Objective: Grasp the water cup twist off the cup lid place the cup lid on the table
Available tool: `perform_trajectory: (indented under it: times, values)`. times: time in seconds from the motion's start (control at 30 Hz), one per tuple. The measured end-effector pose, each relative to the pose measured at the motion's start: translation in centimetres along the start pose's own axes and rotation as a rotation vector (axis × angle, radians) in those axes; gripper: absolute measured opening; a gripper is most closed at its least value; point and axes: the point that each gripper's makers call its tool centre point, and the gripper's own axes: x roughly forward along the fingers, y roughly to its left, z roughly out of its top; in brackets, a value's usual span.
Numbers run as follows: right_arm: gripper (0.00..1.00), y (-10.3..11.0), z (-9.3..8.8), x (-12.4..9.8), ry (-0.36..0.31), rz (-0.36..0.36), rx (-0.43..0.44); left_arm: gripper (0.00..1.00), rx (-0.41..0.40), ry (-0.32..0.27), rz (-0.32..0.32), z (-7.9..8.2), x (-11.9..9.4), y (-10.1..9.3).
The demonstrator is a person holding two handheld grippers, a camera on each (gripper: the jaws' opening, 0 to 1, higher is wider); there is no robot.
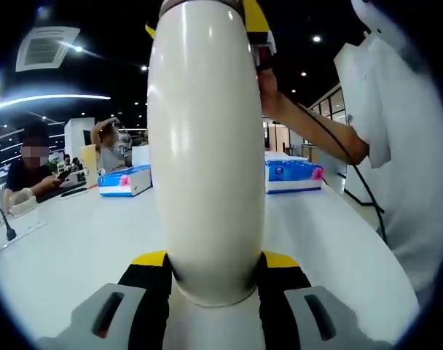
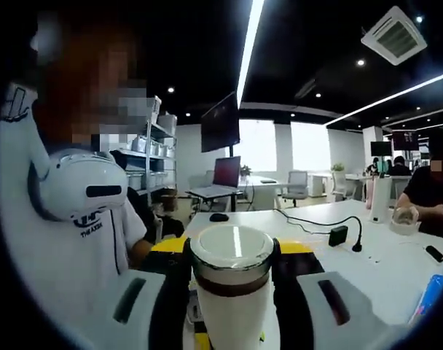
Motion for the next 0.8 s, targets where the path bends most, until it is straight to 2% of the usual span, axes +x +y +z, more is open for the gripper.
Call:
perform_trajectory:
  times: [0.2, 0.53, 0.7, 0.8]
  values:
    - [0.46, 0.1, -0.1, 0.0, 0.003, 0.001, -0.004, 0.48, 0.002, 0.001, 0.0, 0.0, 0.0, 0.0]
    - [0.47, 0.2, -0.2, -0.1, 0.028, -0.059, -0.026, 0.48, 0.002, 0.002, 0.001, 0.0, 0.1, -0.1]
    - [0.55, -0.4, -1.2, -0.3, 0.113, -0.169, 0.045, 0.48, 0.002, 0.003, 0.0, 0.0, 0.1, -0.1]
    - [0.64, -0.5, -1.2, -0.2, 0.119, -0.227, 0.064, 0.48, 0.001, 0.005, 0.0, 0.0, 0.1, -0.1]
